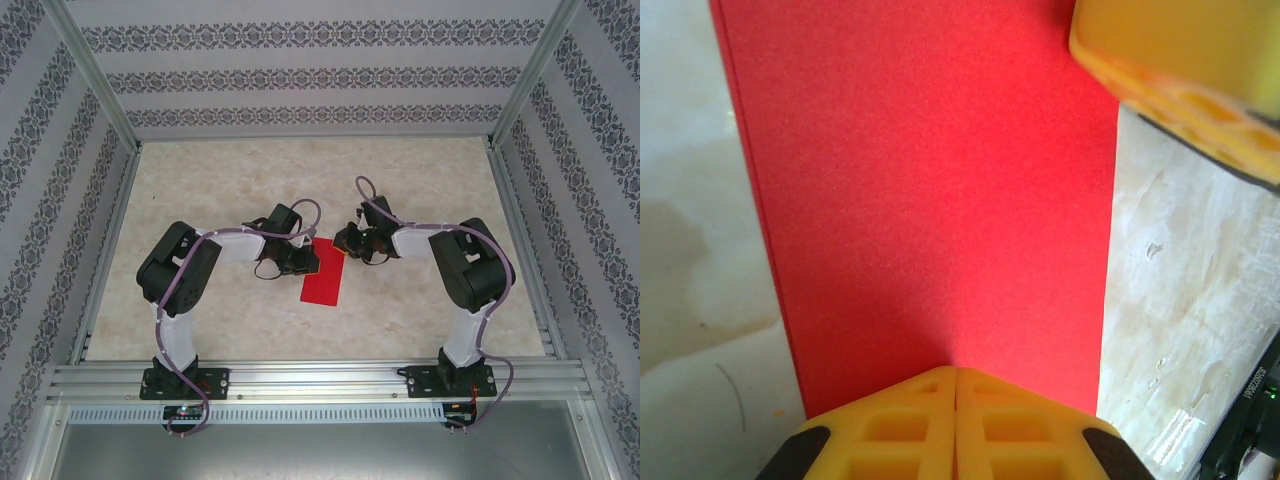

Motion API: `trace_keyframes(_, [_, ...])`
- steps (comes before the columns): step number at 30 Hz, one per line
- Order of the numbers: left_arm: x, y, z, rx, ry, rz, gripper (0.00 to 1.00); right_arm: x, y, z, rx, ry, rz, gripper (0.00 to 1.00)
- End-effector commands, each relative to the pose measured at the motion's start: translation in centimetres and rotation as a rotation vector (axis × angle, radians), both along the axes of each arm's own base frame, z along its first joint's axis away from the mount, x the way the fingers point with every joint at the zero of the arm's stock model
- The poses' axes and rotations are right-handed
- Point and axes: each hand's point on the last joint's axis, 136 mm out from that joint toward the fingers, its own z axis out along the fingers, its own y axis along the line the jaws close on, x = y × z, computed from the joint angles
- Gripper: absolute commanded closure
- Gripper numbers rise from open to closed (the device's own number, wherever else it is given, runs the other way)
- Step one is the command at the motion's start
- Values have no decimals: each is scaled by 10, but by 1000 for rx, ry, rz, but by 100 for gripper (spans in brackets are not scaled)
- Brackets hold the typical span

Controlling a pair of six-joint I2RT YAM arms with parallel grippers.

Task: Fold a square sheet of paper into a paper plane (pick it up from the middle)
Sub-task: Fold the square sheet of paper in half at the center of the table.

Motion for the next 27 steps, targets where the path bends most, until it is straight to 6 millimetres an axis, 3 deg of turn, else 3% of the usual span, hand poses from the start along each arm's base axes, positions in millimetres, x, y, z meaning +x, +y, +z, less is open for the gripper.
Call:
trace_keyframes(1, [-15, 9, -14, 68, 42, -24, 92, 10, 4, 18, 9, -44, 24, 82])
trace_keyframes(5, [-16, 10, -15, 71, 44, -27, 92, 23, -1, 26, 7, -63, 8, 82])
trace_keyframes(14, [-13, 7, -6, 52, 31, -18, 91, 13, -8, -19, -18, 22, -19, 83])
trace_keyframes(17, [-12, 7, -2, 49, 25, -13, 90, 12, -5, -21, -5, 24, -15, 83])
trace_keyframes(20, [-10, 4, 6, 30, 15, -5, 88, 18, -5, -3, -23, -10, 4, 80])
trace_keyframes(23, [-7, 1, 26, -1, -15, 9, 83, 22, -10, 31, -78, -77, 28, 75])
trace_keyframes(27, [1, 17, 58, 35, -121, 86, 68, 6, -23, 68, -176, -159, 21, 65])
